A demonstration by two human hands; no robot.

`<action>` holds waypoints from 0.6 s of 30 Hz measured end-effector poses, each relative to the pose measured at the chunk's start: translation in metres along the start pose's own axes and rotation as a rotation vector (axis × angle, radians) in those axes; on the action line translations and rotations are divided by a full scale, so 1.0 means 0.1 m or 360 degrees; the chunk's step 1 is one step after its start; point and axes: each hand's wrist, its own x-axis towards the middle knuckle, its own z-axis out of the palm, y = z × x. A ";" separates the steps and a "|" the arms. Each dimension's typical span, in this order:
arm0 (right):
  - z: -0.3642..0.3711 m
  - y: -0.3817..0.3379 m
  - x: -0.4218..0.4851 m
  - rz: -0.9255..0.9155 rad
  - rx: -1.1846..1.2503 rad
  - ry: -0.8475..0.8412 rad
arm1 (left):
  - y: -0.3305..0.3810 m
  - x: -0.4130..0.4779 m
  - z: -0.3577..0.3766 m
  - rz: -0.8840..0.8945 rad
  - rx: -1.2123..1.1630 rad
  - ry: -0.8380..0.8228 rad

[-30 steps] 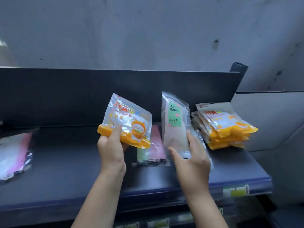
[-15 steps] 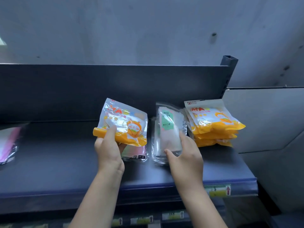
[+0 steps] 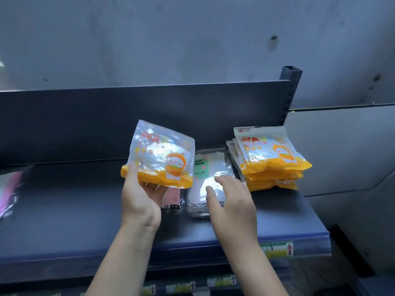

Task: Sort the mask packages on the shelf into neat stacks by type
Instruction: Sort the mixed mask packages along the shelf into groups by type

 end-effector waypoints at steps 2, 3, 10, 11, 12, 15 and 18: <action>-0.12 -0.16 0.04 0.0088 0.0315 0.0005 | -0.01 -0.11 0.12 -0.0071 -0.0029 -0.0170; -0.18 -0.24 0.08 0.0148 0.0495 -0.0008 | -0.03 -0.17 0.19 -0.0095 -0.0017 -0.0257; -0.68 -0.19 0.47 0.0510 0.0794 0.0429 | -0.50 -0.36 0.61 0.0103 0.0526 -0.0477; -0.73 -0.11 0.53 0.0526 0.0699 0.0472 | -0.56 -0.37 0.65 0.0122 0.0623 -0.0488; -0.76 -0.03 0.57 0.0529 0.0620 0.0502 | -0.62 -0.39 0.70 0.0162 0.0730 -0.0512; -0.85 0.17 0.67 0.0477 0.0366 0.0586 | -0.74 -0.36 0.83 0.0405 0.1120 -0.0613; -0.96 0.33 0.76 0.0479 0.0190 0.0572 | -0.81 -0.29 0.99 0.0585 0.1455 -0.0685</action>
